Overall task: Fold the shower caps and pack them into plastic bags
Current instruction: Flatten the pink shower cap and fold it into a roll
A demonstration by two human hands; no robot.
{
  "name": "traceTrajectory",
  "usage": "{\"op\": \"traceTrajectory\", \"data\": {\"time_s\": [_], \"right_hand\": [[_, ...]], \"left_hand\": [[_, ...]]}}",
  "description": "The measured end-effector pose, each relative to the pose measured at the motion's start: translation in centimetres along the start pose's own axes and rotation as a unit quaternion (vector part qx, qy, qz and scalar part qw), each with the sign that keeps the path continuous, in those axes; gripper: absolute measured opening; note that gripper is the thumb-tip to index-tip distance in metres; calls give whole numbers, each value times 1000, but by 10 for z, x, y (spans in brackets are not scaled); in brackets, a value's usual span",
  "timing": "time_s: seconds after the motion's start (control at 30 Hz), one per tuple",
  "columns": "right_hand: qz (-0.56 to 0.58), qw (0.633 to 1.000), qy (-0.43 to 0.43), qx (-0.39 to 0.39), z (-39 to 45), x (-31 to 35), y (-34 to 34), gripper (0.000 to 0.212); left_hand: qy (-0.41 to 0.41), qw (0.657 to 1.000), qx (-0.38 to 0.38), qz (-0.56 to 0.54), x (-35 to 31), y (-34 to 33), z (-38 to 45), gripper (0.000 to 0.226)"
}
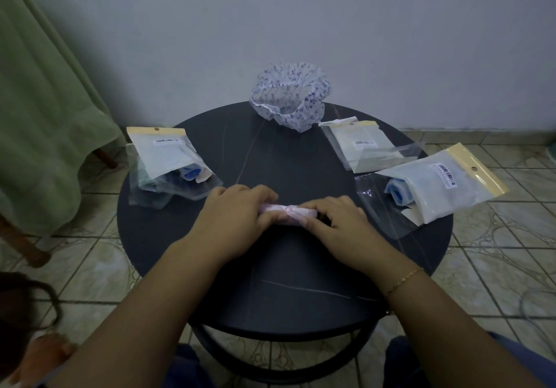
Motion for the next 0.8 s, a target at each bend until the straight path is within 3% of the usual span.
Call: {"op": "traceTrajectory", "data": {"time_s": [0.13,0.23,0.37,0.47,0.53,0.6,0.8], "right_hand": [[123,988,-57,-71,8,-3,-6,18],[150,977,-92,-119,13,0,-10,17],[42,980,-101,-167,15,5,-18,16],[-69,975,-25,-211,16,11,-25,32],[-116,981,28,-153,15,16,-32,54],[-173,982,38,-68,13,15,-36,77],[-239,971,16,0,7,11,-38,85]], "left_hand": [[38,999,-32,8,-1,-10,2,30],[68,997,-46,13,0,-22,6,37],[67,993,-93,42,-1,-33,10,73],[86,992,-79,39,-2,-34,13,69],[105,993,-56,26,-2,-33,14,50],[112,993,-38,12,-2,-34,15,45],[128,992,12,-5,0,-41,15,54]]}}
Point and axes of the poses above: each hand's wrist, its own z-axis towards the middle knuckle, its own y-axis out of the back of the hand, x = y × z, the point moved 2 cm from there along z, towards the middle knuckle, and after that the axes turned 7 degrees about -y, right-handed, at the moved point
